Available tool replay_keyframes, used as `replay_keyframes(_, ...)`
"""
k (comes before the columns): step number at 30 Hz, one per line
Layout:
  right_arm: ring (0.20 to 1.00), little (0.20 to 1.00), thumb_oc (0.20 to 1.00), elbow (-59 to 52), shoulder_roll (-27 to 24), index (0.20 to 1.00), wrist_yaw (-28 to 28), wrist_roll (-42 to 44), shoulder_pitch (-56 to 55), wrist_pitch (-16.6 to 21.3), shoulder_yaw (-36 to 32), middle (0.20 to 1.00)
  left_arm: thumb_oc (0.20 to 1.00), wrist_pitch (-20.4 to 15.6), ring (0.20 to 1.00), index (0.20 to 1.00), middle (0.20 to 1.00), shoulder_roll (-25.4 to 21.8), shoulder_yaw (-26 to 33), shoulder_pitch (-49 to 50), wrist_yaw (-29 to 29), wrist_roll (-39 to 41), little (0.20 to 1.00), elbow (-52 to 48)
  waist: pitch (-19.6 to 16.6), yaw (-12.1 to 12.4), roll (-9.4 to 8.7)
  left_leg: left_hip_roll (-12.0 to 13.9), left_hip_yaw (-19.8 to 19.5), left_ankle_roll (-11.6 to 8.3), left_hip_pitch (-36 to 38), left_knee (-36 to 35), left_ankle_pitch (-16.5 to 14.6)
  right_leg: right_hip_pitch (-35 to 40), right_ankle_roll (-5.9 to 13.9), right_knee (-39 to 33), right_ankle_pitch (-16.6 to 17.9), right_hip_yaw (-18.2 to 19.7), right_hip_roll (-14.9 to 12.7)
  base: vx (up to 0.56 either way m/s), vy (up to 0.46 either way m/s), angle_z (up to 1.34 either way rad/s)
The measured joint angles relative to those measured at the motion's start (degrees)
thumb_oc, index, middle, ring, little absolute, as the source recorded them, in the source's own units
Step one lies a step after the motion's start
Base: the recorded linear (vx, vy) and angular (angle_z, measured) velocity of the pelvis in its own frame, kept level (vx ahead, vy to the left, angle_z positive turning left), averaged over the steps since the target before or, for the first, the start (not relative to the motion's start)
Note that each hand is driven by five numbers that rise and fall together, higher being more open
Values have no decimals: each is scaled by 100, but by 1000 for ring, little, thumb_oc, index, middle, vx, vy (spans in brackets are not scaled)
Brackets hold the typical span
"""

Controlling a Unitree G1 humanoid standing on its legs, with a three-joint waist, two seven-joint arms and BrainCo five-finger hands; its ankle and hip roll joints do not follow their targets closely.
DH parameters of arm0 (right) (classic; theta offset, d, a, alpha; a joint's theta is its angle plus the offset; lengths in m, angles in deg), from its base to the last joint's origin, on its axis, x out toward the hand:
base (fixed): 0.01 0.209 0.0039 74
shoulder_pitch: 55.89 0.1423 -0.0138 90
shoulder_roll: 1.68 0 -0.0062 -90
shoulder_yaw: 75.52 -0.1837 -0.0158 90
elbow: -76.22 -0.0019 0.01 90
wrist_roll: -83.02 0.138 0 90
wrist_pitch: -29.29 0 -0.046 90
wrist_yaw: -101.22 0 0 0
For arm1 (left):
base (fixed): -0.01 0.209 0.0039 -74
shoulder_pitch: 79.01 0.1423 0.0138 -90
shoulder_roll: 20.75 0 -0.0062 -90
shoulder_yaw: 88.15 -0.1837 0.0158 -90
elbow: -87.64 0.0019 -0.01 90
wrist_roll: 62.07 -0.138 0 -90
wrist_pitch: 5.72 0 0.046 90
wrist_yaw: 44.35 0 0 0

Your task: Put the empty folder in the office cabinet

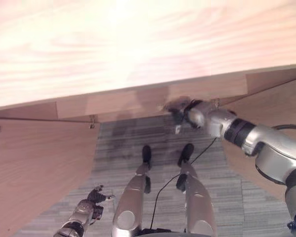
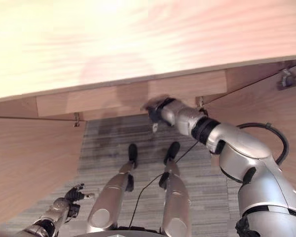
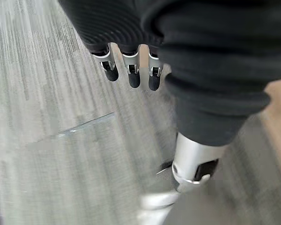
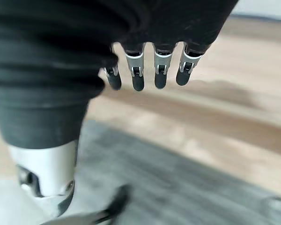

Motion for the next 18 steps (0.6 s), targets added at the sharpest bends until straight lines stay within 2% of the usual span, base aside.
replay_keyframes(2, 1000, 1000, 1000, -7, 24, 1000, 82, -99, 40, -1, 73, 1000, 1000, 3, 1000, 1000, 1000, 23, 88, 16, -27, -37, 1000, 32, -278, -53, 1, 97, 39, -94, 167, -53, -68, 148, 17, -75, -55, -4, 133, 46, -156, -17)
replay_keyframes(3, 1000, 1000, 1000, -56, 25, 1000, 106, -125, 69, -2, 73, 1000, 1000, 16, 1000, 1000, 1000, 27, 159, 6, -32, -131, 1000, 75, -289, -60, -32, 109, 45, -98, 257, -50, -69, 235, -5, -76, -43, 3, 166, -2, -100, -17)
replay_keyframes(5, 1000, 1000, 1000, -224, 17, 1000, 122, -126, 8, 14, -14, 1000, 1000, 41, 1000, 1000, 1000, 28, 270, 51, -79, -234, 1000, 161, -422, -70, -152, 211, 152, -135, 488, -52, -94, 435, -7, -113, -67, 36, 233, 94, -173, -24)
replay_keyframes(6, 1000, 1000, 1000, -396, 24, 1000, 112, -86, -136, 41, -319, 1000, 1000, 80, 1000, 1000, 1000, 12, 332, 166, -124, -253, 1000, 198, -556, -102, -267, 311, 202, -235, 692, -53, -169, 648, -4, -206, -164, 45, 338, 128, -280, -28)
replay_keyframes(8, 1000, 1000, 1000, -819, -144, 1000, 125, 30, -295, 39, -649, 1000, 1000, 124, 1000, 1000, 1000, 22, 611, 208, -152, -390, 1000, 334, -691, -115, -386, 450, 268, -326, 816, 23, -230, 739, -20, -105, -244, 41, 450, 59, -195, -23)
replay_keyframes(9, 1000, 1000, 1000, -1164, -272, 1000, 116, 249, -469, 69, -942, 1000, 1000, 152, 1000, 1000, 1000, 2, 726, 247, -159, -411, 1000, 398, -740, -74, -462, 499, 264, -368, 876, 119, -283, 769, -88, 30, -363, 52, 474, 12, -108, -20)
replay_keyframes(10, 1000, 1000, 1000, -1376, -276, 1000, 93, 575, -690, 137, -1369, 1000, 1000, 182, 1000, 1000, 1000, -37, 723, 455, -183, -452, 1000, 399, -867, -156, -579, 631, 324, -411, 945, 350, -394, 847, -257, 163, -515, 99, 571, 19, -168, -18)
replay_keyframes(12, 1000, 1000, 1000, -1348, -314, 1000, 30, 879, -896, 118, -1613, 1000, 1000, 221, 1000, 1000, 1000, 6, 704, 510, -238, -531, 1000, 393, -908, -199, -632, 730, 398, -417, 944, 630, -465, 879, -370, 267, -596, 115, 662, 24, -60, -17)
replay_keyframes(13, 1000, 1000, 1000, -1348, -354, 1000, -5, 1096, -1195, 162, -1955, 1000, 1000, 233, 1000, 1000, 1000, 54, 732, 562, -241, -627, 1000, 421, -945, -164, -588, 809, 415, -467, 945, 784, -564, 903, -392, 388, -687, 100, 669, 75, 17, -9)
replay_keyframes(15, 1000, 1000, 1000, -1215, -359, 1000, -174, 1341, -2127, 185, -2626, 1000, 1000, 243, 1000, 1000, 1000, 142, 710, 679, -254, -684, 1000, 412, -1069, -189, -664, 799, 408, -417, 956, 1263, -679, 1008, -449, 440, -779, 171, 630, 125, 61, -15)
replay_keyframes(17, 1000, 1000, 1000, -1046, -338, 1000, -390, 1499, -3140, 241, -3249, 1000, 1000, 246, 1000, 1000, 1000, 240, 724, 871, -235, -692, 1000, 399, -1263, -193, -653, 602, 379, -88, 1123, 1837, -1132, 1161, -443, 380, -775, 254, 579, 68, 68, -34)
replay_keyframes(18, 1000, 1000, 1000, -858, -468, 1000, -540, 1511, -3637, 202, -3313, 1000, 1000, 239, 1000, 1000, 1000, 276, 714, 1094, -261, -736, 1000, 407, -1436, -361, -536, 512, 379, 27, 1371, 1547, -1257, 1256, -361, 241, -719, 260, 636, 47, 113, -39)
